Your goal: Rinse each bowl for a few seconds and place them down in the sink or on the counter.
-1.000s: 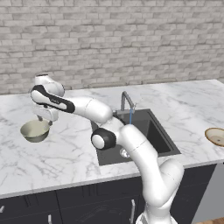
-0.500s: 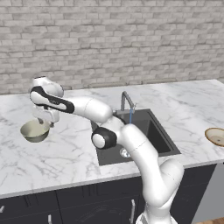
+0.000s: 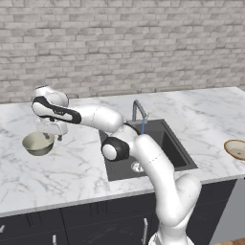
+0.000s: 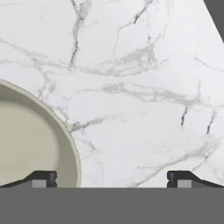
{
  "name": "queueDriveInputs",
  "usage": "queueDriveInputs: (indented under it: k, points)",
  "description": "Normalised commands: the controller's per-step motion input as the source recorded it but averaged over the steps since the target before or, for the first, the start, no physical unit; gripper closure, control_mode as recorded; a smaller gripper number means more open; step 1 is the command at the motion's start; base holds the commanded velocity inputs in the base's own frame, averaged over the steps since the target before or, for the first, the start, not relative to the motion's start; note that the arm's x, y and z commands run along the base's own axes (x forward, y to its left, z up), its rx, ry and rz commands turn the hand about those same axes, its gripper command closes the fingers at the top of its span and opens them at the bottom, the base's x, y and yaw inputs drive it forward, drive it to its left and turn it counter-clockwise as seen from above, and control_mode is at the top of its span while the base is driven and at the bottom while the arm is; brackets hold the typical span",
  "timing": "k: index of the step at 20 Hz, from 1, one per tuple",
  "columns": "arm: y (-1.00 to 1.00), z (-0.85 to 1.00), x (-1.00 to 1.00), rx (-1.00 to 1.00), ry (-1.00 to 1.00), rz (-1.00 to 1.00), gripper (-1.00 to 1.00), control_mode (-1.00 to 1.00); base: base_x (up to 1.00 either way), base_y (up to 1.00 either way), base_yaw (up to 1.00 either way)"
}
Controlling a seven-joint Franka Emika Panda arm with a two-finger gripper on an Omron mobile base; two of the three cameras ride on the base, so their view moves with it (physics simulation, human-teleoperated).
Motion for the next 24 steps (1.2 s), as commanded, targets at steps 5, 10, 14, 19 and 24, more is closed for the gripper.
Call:
queueDriveInputs:
  k: [5, 10, 14, 19, 24]
  points:
    - [-0.02, -0.23, 0.0, 0.02, -0.15, 0.03, -1.0, -1.0, 0.0, 0.0, 0.0]
    - [0.0, -0.16, 0.0, 0.06, -0.23, 0.0, -1.0, -1.0, 0.0, 0.0, 0.0]
    - [0.0, -0.17, 0.0, 0.08, -0.2, 0.0, -1.0, -1.0, 0.0, 0.0, 0.0]
    - [-0.19, -0.19, -0.01, 0.07, -0.1, 0.0, -1.0, -1.0, 0.0, 0.0, 0.0]
    - [-0.27, -0.17, -0.04, 0.05, -0.02, -0.02, -1.0, -1.0, 0.0, 0.0, 0.0]
